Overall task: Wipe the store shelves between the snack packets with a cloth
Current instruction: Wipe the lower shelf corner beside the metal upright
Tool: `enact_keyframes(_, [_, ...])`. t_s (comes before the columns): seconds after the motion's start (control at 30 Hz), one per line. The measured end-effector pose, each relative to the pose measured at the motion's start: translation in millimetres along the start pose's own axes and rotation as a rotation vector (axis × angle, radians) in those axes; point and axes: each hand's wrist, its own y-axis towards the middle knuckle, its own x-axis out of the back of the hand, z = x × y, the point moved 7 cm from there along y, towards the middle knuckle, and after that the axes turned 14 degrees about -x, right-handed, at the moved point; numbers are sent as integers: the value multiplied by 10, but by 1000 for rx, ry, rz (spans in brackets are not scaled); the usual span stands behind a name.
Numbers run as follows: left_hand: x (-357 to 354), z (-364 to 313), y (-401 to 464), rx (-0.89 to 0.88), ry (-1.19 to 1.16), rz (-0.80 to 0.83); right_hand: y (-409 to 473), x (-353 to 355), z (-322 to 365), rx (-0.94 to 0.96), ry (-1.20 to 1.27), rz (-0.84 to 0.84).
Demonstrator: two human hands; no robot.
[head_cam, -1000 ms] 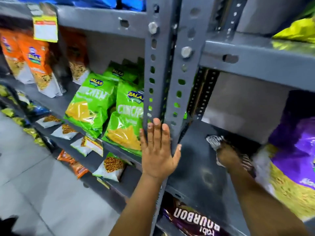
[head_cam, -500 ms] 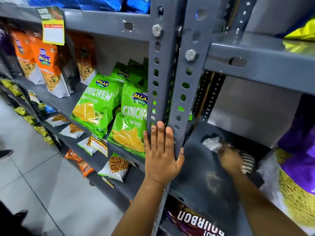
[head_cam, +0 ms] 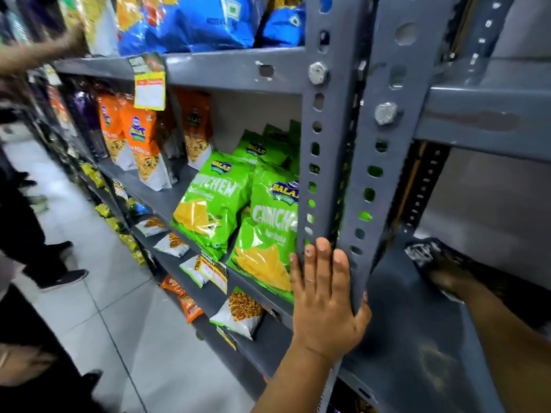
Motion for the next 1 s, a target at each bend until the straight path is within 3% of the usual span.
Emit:
enact_keyframes(0.1, [2, 5, 3, 1, -2, 15, -243, -77, 261, 144, -224, -37])
enact_keyframes(0.2, [25, 8, 1, 13, 2, 23, -442, -222, 201, 72, -334, -55])
enact_keyframes(0.4, [61, -2, 30, 35, 4, 60, -1313, -372, 25, 146, -69, -131])
enact_keyframes(0.47, [63, -10, 25, 31, 7, 68, -1435, -294, -7, 45, 122, 7])
enact_keyframes(0.53, [56, -4, 43, 33, 4, 74, -1329, 39, -136, -77, 311, -53])
enact_keyframes(0.6, [42, -3, 48, 33, 3, 85, -1146, 241, -355, -174, 228, -143])
enact_keyframes(0.73, [38, -3, 20, 25, -7, 73, -1125, -161, -639, -306, -56, -135])
enact_keyframes(0.83, [39, -5, 33, 25, -9, 82, -1603, -369, -416, -262, 144, -107])
enact_keyframes(0.93, [39, -8, 21, 15, -13, 87, -1947, -402, -270, -255, 468, 74])
enact_keyframes(1.0, [41, -13, 35, 14, -4, 83, -1815, -141, -259, -255, 627, 2])
